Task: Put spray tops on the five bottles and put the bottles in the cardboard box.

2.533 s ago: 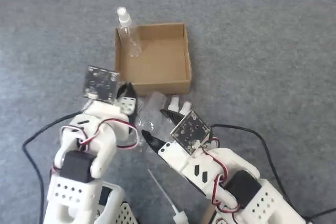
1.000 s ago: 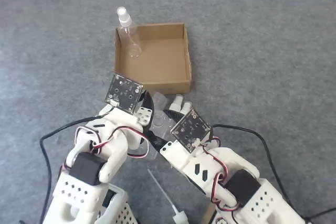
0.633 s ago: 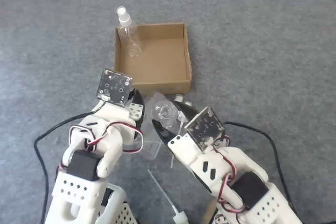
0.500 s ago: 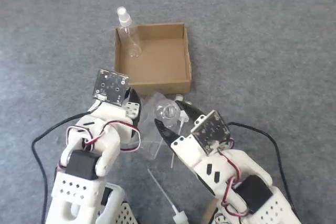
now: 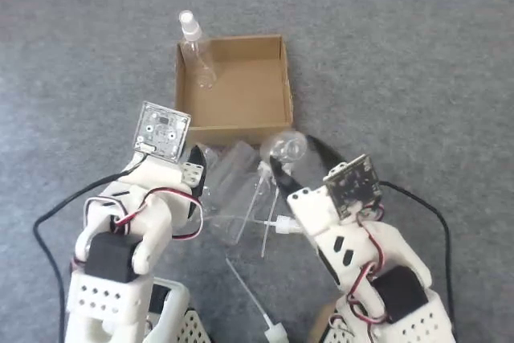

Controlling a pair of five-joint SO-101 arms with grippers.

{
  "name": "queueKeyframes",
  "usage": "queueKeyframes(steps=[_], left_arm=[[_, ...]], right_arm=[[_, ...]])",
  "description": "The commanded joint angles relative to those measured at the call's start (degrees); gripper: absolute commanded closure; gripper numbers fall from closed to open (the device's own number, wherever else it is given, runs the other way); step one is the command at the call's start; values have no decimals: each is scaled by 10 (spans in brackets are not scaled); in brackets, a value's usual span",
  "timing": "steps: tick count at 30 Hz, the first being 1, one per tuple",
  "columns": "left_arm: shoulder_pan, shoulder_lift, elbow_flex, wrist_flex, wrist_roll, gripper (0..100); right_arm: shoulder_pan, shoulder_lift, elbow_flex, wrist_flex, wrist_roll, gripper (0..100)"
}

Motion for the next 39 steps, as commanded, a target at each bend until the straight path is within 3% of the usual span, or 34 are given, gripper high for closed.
queueKeyframes(steps=[1, 17, 25, 34, 39], left_arm=[[0, 1, -32, 3, -15, 944], [123, 23, -41, 38, -68, 942], [178, 214, -131, 50, -94, 945], [238, 394, -219, 74, -166, 937], [257, 505, -254, 75, -197, 844]], right_arm=[[52, 38, -56, 1, 4, 972], [289, 60, -104, -7, -108, 972], [370, 60, -112, -7, -171, 972], [409, 65, -108, -15, -176, 972], [410, 65, -108, -13, -176, 972]])
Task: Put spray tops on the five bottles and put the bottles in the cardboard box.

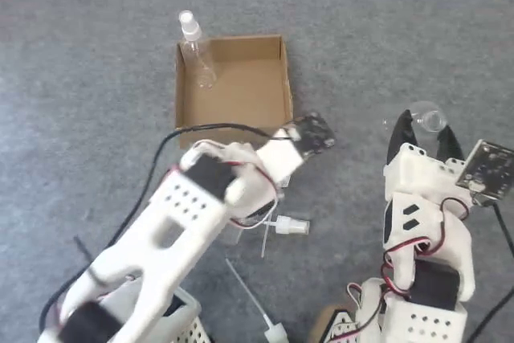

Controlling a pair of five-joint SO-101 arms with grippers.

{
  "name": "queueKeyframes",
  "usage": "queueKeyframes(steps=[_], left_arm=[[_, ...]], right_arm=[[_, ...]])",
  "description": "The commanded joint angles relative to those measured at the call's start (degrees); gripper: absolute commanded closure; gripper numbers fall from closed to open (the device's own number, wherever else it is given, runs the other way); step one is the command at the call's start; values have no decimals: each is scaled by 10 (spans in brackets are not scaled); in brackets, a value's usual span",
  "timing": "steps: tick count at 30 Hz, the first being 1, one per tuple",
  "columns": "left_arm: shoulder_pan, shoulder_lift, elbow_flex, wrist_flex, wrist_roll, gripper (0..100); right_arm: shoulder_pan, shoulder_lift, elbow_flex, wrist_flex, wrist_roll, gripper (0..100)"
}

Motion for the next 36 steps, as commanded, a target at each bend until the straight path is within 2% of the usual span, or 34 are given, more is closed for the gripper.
queueKeyframes(steps=[1, 7, 13, 27, 36], left_arm=[[11, 87, -60, 5, -35, 833], [22, 200, -124, 51, -96, 830], [62, 268, -174, 85, -98, 830], [82, 338, -176, 30, -98, 830], [122, 379, -175, -9, -95, 831]], right_arm=[[10, 8, -35, -13, -5, 972], [48, 4, -35, -12, -15, 972], [64, 7, -35, -14, -34, 972], [65, 7, -35, -15, -34, 972], [65, 7, -35, -15, -34, 972]])
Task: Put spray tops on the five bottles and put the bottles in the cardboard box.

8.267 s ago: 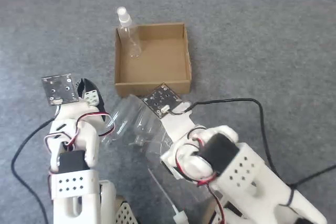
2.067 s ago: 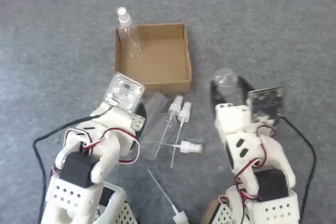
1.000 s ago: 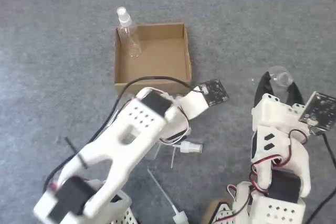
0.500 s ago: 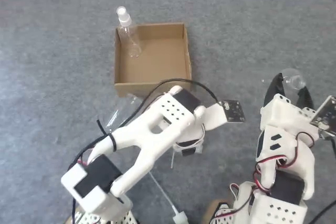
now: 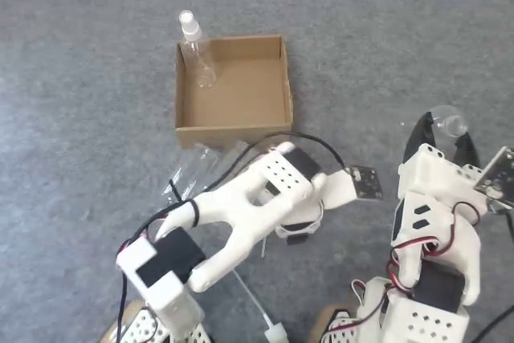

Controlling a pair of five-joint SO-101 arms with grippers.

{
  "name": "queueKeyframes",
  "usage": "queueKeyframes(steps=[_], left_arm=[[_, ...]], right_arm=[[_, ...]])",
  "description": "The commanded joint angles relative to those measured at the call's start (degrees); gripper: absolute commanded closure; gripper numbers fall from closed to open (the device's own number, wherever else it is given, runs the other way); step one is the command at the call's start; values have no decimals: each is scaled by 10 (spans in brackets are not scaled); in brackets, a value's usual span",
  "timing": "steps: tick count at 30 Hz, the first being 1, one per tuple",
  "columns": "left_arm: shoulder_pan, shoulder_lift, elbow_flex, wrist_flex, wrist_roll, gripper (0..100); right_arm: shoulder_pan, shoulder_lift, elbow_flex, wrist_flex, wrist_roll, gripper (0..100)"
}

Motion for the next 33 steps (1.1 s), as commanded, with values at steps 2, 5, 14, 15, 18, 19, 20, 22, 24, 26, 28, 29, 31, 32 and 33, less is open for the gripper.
queueKeyframes(steps=[2, 5, 14, 15, 18, 19, 20, 22, 24, 26, 28, 29, 31, 32, 33], left_arm=[[12, 11, -28, -28, -1, 831], [11, 28, -28, -47, -1, 850], [14, 33, -29, -54, -2, 983], [14, 29, -29, -53, -1, 988], [14, 7, -29, -34, -1, 988], [14, -2, -29, -25, -1, 988], [13, -12, -29, -17, 0, 988], [11, -34, -28, 2, 0, 988], [11, -57, -27, 18, 0, 988], [11, -78, -26, 34, 6, 988], [11, -96, -26, 44, 28, 988], [10, -105, -26, 47, 35, 988], [10, -117, -25, 55, 45, 988], [10, -121, -25, 59, 47, 988], [10, -126, -24, 60, 53, 988]], right_arm=[[5, 6, -35, -15, -6, 972], [5, 4, -35, -14, -6, 972], [5, 4, -35, -13, -6, 972], [5, 4, -35, -13, -6, 972], [5, 4, -35, -13, -6, 972], [5, 4, -35, -13, -6, 972], [5, 4, -35, -13, -6, 972], [6, 4, -35, -13, -6, 972], [6, 4, -35, -13, -6, 972], [6, 4, -35, -14, -6, 972], [6, 4, -35, -14, -6, 972], [6, 4, -35, -14, -6, 972], [6, 4, -35, -15, -6, 972], [6, 4, -35, -15, -6, 972], [6, 4, -35, -16, -5, 972]])
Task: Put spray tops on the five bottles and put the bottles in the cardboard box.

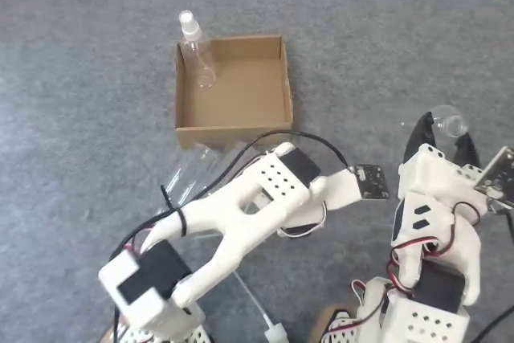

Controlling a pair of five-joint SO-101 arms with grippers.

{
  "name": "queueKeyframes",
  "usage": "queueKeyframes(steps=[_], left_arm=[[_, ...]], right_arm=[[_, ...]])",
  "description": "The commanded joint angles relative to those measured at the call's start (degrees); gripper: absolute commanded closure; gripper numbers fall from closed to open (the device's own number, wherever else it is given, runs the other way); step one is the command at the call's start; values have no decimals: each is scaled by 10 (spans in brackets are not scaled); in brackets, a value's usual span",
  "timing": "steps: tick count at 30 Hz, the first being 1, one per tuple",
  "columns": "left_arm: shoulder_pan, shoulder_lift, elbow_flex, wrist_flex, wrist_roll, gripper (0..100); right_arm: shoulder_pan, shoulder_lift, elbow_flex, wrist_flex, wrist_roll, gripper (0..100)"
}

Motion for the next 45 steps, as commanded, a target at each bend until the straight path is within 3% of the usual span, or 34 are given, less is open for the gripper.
queueKeyframes(steps=[1, 18, 30, 45], left_arm=[[-4, -56, -24, 18, 30, 988], [-93, -161, -22, 32, 44, 988], [-117, -308, 61, -19, 76, 988], [-158, -480, 146, -104, 156, 988]], right_arm=[[7, 4, -35, -16, -5, 972], [6, 7, -35, -17, -5, 972], [1, 9, -35, -14, -4, 972], [-103, 9, -17, -13, 47, 972]])
